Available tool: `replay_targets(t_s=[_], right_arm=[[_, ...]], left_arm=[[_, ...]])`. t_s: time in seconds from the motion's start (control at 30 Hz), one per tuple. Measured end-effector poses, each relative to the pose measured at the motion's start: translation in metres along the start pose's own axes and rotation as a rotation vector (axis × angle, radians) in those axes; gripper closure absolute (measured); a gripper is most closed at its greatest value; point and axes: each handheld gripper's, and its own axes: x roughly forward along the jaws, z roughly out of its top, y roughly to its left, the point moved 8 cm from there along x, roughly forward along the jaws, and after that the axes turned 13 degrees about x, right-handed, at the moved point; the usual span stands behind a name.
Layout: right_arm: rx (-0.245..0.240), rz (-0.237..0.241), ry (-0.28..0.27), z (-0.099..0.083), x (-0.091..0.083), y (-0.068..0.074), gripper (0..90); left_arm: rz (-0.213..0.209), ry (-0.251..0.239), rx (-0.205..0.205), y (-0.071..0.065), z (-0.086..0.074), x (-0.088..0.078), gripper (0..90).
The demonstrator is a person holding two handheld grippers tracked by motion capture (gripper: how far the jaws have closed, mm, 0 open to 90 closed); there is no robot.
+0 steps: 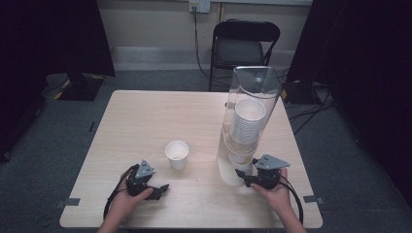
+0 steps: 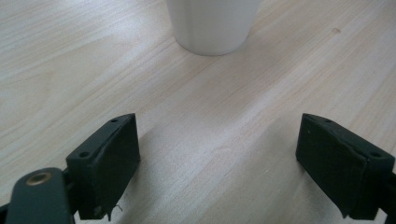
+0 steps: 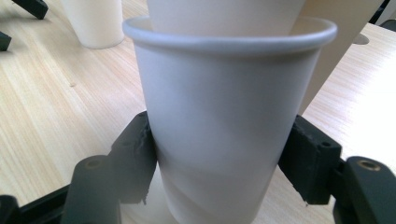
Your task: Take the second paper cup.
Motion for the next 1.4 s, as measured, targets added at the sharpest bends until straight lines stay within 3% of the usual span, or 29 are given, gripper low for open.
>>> replay_targets(t_s=[0.2, 0.43, 0.6, 0.7, 0.77, 0.97, 1.1, 1.3, 1.4], right_arm=[[-0.002, 0.003, 0.005, -0.002, -0.005, -0.002, 32.7], [-0.011, -0.006, 0.023, -0.010, -0.022, -0.008, 32.7], [0.050, -0.020, 0.034, -0.022, -0.035, -0.023, 32.1], [0.089, -0.056, -0.006, -0.019, -0.042, -0.034, 31.5], [0.100, -0.076, -0.023, -0.016, -0.041, -0.040, 31.3], [0.124, -0.141, 0.003, -0.020, -0.028, -0.056, 30.7], [0.134, -0.172, 0.002, -0.020, -0.029, -0.063, 30.1], [0.115, -0.177, 0.029, -0.027, -0.033, -0.064, 29.0], [0.136, -0.174, 0.027, -0.031, -0.036, -0.066, 28.6]], left_arm=[[-0.001, -0.001, 0.000, 0.000, 0.000, 0.000, 13.1], [-0.001, 0.000, 0.000, 0.000, 0.000, 0.000, 13.1], [-0.001, 0.000, 0.000, 0.000, 0.000, 0.000, 13.1], [-0.001, -0.001, 0.000, 0.000, 0.000, 0.000, 13.0], [0.000, -0.001, -0.001, 0.000, 0.000, 0.000, 12.9], [0.000, 0.001, 0.000, 0.000, 0.000, 0.000, 12.9], [0.000, 0.000, 0.000, 0.000, 0.000, 0.000, 12.9], [0.000, 0.001, 0.000, 0.000, 0.000, 0.000, 12.9], [0.000, 0.001, 0.000, 0.000, 0.000, 0.000, 12.8]])
